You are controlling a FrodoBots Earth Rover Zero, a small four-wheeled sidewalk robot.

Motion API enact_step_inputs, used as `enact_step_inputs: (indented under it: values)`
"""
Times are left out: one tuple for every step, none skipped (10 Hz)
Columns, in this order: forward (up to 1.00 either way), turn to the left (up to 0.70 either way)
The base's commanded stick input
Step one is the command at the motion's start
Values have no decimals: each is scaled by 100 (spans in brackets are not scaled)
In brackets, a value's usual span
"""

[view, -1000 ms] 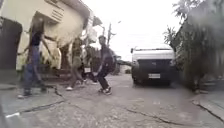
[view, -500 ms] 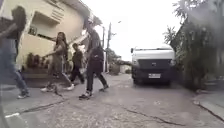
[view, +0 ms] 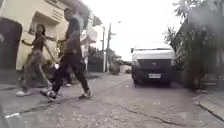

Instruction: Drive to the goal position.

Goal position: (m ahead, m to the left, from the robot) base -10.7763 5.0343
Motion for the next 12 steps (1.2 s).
enact_step_inputs:
  values:
    - [70,35]
    - [70,35]
    - [70,35]
    - [70,35]
    - [70,35]
    - [70,35]
    - [70,35]
    - [70,35]
    - [70,35]
    - [70,35]
    - [70,35]
    - [44,21]
